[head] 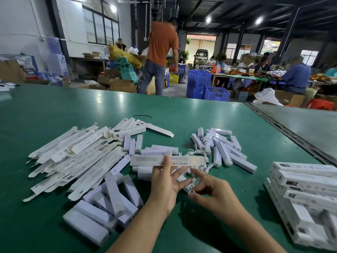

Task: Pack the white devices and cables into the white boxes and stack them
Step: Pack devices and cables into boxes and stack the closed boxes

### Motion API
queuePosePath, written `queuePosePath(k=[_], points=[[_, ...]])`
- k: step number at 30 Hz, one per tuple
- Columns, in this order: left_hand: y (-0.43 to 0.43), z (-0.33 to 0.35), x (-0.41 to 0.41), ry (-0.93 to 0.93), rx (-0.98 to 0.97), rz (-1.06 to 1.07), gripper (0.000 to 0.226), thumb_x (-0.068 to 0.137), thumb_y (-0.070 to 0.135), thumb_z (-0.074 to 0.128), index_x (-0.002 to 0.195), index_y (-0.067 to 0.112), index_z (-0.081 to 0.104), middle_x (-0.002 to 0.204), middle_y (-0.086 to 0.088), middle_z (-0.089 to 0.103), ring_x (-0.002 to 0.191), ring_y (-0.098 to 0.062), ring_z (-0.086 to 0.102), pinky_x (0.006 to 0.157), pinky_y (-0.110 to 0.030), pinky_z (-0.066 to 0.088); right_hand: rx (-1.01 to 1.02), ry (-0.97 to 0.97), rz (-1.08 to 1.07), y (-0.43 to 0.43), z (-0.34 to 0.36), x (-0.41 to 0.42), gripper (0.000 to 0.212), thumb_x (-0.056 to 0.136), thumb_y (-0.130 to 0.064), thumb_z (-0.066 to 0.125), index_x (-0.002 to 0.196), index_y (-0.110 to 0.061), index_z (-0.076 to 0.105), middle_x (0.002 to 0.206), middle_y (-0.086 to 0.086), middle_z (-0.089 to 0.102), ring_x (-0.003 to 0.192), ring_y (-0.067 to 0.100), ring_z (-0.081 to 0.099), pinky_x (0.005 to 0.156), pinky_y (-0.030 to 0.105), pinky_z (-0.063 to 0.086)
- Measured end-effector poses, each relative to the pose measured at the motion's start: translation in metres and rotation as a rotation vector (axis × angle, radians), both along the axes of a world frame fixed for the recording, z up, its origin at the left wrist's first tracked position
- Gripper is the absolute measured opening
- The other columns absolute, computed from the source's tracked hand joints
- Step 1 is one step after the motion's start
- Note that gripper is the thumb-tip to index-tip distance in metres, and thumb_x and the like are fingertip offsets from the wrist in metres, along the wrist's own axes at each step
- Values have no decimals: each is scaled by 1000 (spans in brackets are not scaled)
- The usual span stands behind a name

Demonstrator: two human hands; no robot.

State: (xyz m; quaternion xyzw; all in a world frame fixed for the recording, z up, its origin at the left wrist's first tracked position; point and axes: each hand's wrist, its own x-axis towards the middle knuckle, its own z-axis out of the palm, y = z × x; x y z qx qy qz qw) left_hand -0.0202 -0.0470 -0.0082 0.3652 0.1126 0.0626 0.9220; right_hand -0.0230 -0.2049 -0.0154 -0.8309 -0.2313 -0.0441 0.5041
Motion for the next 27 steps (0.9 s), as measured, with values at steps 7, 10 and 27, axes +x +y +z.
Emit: queuePosePath(k=[7, 10, 27], points=[[5, -2, 3, -15, 8, 49, 47, 97, 33, 54, 132, 2, 51, 126, -26, 62, 107, -33, 68, 76, -49, 61, -4, -6, -86, -4, 4, 1, 10, 74, -15, 84, 76, -20, 76, 106, -11, 72, 100, -3, 66, 89, 24, 54], [9, -3, 4, -21, 25, 95, 39, 98, 31, 56, 125, 3, 54, 106, -16, 71, 87, -23, 73, 65, -34, 60, 183, 58, -277, -6, 9, 4, 21, 72, -16, 84, 90, -21, 74, 88, -6, 75, 82, 6, 71, 83, 30, 58], [-8, -14, 1, -205, 436, 139, 41, 78, 38, 67, 112, 17, 58, 98, -2, 77, 87, -22, 75, 65, -26, 58, 548, 260, -304, -8, 12, 8, 21, 63, -14, 87, 81, -11, 76, 79, 5, 76, 69, 11, 70, 62, 13, 51]])
